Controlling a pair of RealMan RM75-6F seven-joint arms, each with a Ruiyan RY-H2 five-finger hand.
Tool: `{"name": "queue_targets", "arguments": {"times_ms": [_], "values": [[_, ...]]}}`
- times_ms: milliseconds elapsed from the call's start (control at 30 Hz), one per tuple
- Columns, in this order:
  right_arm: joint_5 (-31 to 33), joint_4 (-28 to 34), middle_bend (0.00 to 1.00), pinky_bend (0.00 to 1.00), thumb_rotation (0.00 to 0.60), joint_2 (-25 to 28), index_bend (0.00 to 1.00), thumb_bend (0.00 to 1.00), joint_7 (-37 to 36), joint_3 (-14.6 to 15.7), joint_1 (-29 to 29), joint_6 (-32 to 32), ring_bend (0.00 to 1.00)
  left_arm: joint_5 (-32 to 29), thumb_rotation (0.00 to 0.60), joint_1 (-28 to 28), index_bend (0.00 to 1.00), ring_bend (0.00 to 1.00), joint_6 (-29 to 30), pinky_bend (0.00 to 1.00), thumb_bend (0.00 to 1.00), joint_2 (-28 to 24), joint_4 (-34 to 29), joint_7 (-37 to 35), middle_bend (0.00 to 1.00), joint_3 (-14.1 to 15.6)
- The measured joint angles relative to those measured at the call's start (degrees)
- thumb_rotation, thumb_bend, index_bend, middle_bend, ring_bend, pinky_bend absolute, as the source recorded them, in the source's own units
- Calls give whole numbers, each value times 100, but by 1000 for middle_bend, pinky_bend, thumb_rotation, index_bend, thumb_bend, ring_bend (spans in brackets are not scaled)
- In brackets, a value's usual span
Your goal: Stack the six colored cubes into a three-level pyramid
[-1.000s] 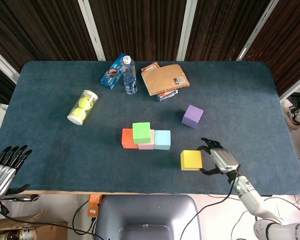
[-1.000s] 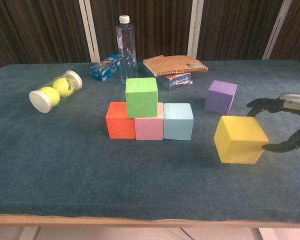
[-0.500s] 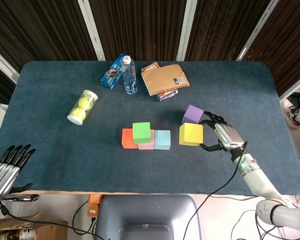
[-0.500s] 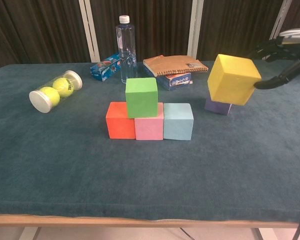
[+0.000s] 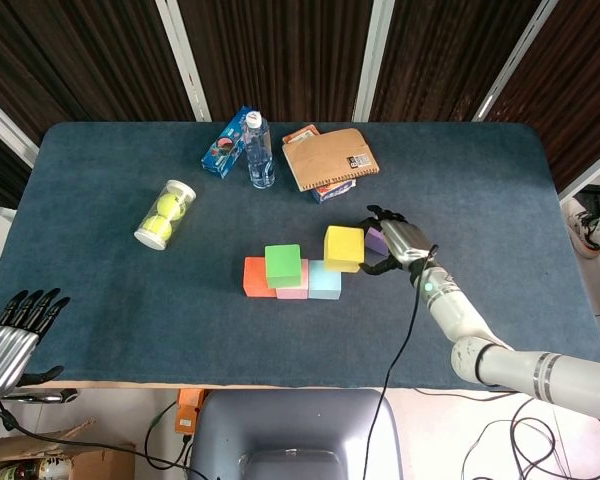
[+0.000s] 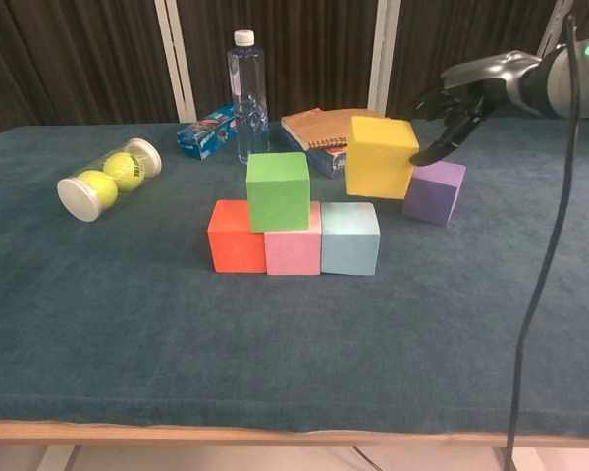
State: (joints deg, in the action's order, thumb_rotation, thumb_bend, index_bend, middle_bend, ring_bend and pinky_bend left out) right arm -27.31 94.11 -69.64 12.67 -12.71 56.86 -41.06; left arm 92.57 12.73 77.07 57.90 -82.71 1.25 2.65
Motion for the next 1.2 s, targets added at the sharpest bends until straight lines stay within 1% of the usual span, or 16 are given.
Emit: {"name": "queue_targets", "arguments": {"times_ms": [100,267,600,767,1200], "values": [[168,-27,30,0,600,-128,478,274,134,87,149,-26,10,-7,507,-2,80,0,-3,67,65,0,21,-25,20,-1],[269,-23,30,0,600,-183,480,274,150,154,199,-117,10,12,508,0,81,0,12,67,65,-9,33,-52,20,1],[247,-18,30,0,600,-199,485,278,52,174,264,-9,10,4,507,-9,80,0,26,67,65,-11,37,-61,20,-1],[300,-7,30,0,600,-256,483,280,104,224,348,-27,10,8,508,-12,81,0,29,67,65,-3,59,-82,20,2],[369,70,30,0,600,-341,482,280,126,243,474,-126,10,34,508,-39,80,0,87,67,65,-1,114,-166,20,9]]}}
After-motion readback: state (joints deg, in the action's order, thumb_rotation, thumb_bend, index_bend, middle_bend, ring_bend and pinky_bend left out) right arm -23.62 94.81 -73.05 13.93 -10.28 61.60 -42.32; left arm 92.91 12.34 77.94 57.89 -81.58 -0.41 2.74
